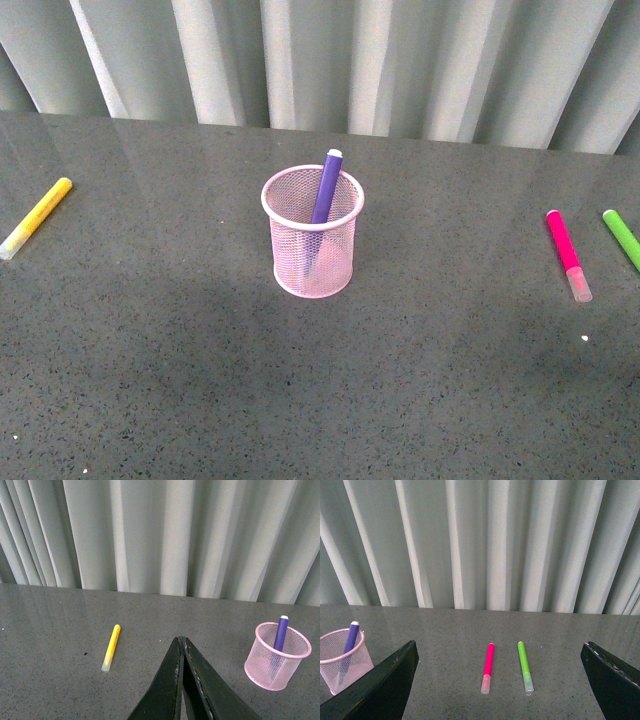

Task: Insert purple and pink pens into pink cup

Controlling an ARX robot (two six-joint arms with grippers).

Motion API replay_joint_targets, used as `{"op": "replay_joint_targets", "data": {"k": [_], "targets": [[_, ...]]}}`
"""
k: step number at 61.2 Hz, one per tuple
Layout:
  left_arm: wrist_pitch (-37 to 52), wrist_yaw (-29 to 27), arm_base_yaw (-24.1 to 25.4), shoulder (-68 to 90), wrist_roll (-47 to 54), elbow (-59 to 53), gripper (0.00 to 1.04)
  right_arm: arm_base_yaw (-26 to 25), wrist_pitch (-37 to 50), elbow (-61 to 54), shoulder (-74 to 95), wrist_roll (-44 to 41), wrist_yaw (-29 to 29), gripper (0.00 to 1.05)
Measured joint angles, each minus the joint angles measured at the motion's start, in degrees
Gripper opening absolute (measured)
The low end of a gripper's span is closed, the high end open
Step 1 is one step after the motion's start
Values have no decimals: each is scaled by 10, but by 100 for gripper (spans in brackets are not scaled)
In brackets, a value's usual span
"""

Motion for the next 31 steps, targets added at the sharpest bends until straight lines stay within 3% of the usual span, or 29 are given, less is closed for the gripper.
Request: {"op": "replay_joint_targets", "data": {"k": [11, 18, 31], "targets": [[-25, 0, 0, -24, 0, 0, 4, 0, 0, 0, 0, 0, 0, 98], [-122, 1, 0, -105, 0, 0, 4, 0, 0, 0, 0, 0, 0, 98], [-127, 1, 0, -122, 0, 0, 4, 0, 0, 0, 0, 0, 0, 98]]}}
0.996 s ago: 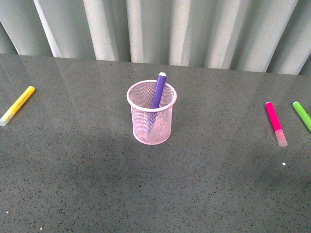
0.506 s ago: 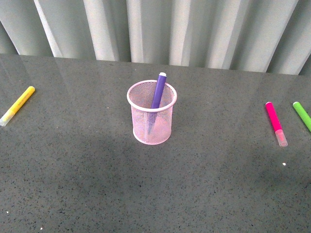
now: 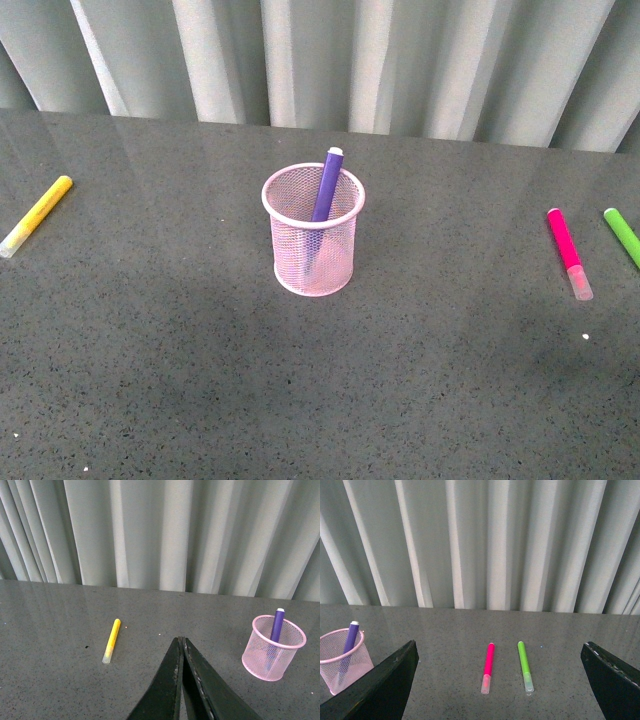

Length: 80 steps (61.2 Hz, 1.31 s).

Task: Insert purple and pink pens into pink cup

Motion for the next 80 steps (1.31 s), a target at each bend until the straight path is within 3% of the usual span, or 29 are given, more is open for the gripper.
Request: {"op": "replay_joint_targets", "data": {"k": [14, 19, 23, 29, 34, 39, 50, 80], "targets": [[0, 0, 0, 0, 0, 0, 50, 0, 0, 0, 0, 0, 0, 98], [0, 0, 0, 0, 0, 0, 64, 6, -61, 27, 52, 3, 85, 98], [0, 0, 0, 0, 0, 0, 77, -51, -40, 59, 180, 5, 87, 98], [0, 0, 0, 0, 0, 0, 99, -162, 21, 143, 410, 15, -4, 98], [0, 0, 0, 0, 2, 0, 97, -192, 18, 209, 551, 20, -43, 98], [0, -1, 0, 0, 2, 0, 98, -203, -38, 277, 672, 37, -85, 98], [0, 0, 0, 0, 2, 0, 98, -192, -60, 392, 839, 31, -76, 98], [0, 0, 0, 0, 2, 0, 98, -108, -92, 588, 1050, -2, -40, 98]]}}
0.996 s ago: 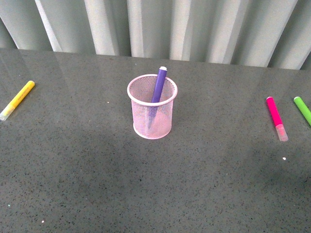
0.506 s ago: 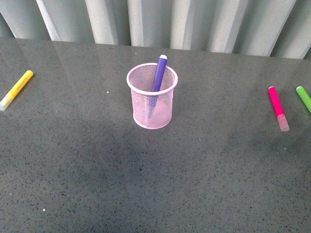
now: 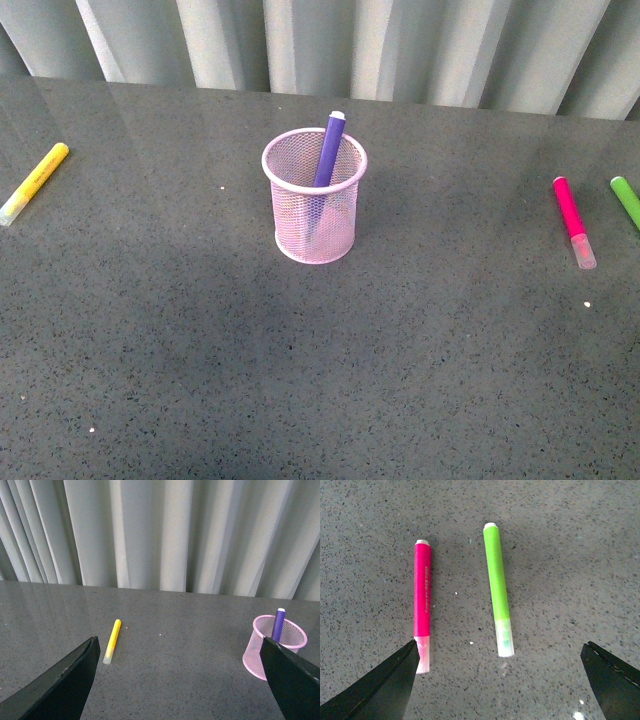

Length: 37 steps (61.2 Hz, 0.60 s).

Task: Insert purple and pink pens into pink cup

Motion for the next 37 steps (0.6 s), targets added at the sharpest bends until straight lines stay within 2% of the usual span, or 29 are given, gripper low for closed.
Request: {"op": "replay_joint_targets", "data": {"k": [27, 37], "targets": [[0, 0, 0, 0, 0, 0, 98, 72, -18, 143, 136, 25, 16, 98], [0, 0, 0, 0, 0, 0, 98, 91, -19, 163, 169, 43, 24, 98]]}}
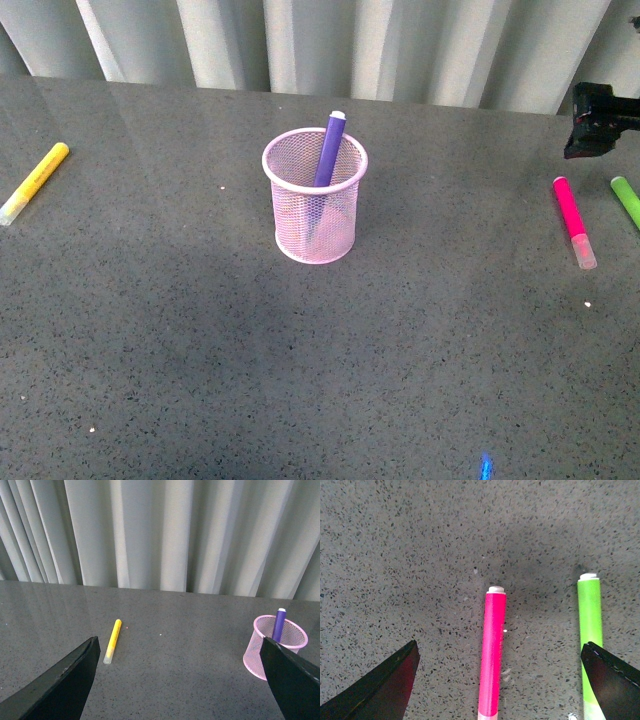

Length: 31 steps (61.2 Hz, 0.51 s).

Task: Insert purple and pink pens into pink cup

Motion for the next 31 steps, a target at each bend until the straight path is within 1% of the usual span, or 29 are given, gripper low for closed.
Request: {"op": "replay_joint_targets", "data": {"k": [15, 31], "targets": [[0, 0, 0, 0, 0, 0, 98, 16, 11, 0, 28, 19, 3, 98], [0, 0, 0, 0, 0, 0, 98, 19, 16, 6, 47, 23, 2, 98]]}}
